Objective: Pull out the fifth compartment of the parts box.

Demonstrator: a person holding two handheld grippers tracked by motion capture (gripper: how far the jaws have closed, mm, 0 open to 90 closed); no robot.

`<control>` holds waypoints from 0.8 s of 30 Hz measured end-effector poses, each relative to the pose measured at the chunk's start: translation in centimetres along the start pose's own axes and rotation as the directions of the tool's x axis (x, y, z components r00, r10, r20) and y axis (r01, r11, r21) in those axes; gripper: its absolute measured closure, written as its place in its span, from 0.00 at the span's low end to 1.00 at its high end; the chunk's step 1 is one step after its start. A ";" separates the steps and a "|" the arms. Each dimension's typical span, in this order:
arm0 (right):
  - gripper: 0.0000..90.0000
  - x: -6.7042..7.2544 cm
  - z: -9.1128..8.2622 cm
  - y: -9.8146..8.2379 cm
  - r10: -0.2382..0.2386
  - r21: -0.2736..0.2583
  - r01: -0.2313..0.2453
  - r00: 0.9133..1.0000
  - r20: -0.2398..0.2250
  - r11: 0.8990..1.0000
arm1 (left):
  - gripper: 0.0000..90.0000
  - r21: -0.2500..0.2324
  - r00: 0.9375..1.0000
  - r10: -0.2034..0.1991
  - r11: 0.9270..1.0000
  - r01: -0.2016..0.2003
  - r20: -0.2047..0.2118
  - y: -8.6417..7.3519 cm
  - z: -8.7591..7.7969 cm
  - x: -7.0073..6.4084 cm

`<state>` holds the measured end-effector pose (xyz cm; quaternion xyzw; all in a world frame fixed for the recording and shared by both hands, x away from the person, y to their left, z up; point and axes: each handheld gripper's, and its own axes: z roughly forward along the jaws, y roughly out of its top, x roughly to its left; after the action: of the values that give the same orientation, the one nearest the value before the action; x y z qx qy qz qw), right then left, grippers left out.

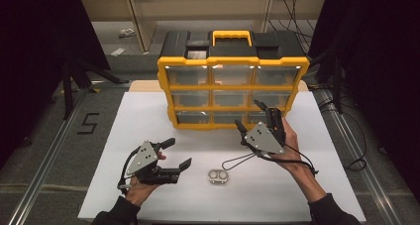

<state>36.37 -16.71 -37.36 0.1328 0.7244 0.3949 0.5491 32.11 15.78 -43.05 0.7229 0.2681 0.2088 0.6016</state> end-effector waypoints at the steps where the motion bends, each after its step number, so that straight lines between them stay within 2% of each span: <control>1: 0.25 0.1 0.1 0.0 -0.005 0.000 0.005 1.000 0.002 1.000 | 0.18 0.001 1.000 0.001 1.000 -0.001 0.000 0.0 0.0 0.0; 8: 0.26 0.2 0.6 0.1 -0.030 0.006 0.030 0.999 0.014 1.000 | 0.18 0.002 1.000 0.005 1.000 -0.005 0.007 0.0 0.1 -0.1; 16: 0.26 0.4 1.0 -0.1 -0.086 0.022 0.085 0.995 0.044 0.996 | 0.18 0.002 1.000 0.005 1.000 -0.005 0.016 0.1 0.4 -0.1; 19: 0.26 0.4 1.4 -0.1 -0.122 0.031 0.120 0.991 0.061 0.992 | 0.18 0.001 1.000 0.001 1.000 -0.001 0.017 0.1 0.5 0.0; 24: 0.27 0.4 2.0 -0.2 -0.149 0.042 0.146 0.986 0.079 0.988 | 0.18 0.002 1.000 0.002 1.000 -0.002 0.018 0.1 0.5 0.0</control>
<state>38.10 -15.72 -37.94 0.1050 0.7162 0.3343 0.6036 32.39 15.36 -43.04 0.7256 0.2622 0.2028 0.6030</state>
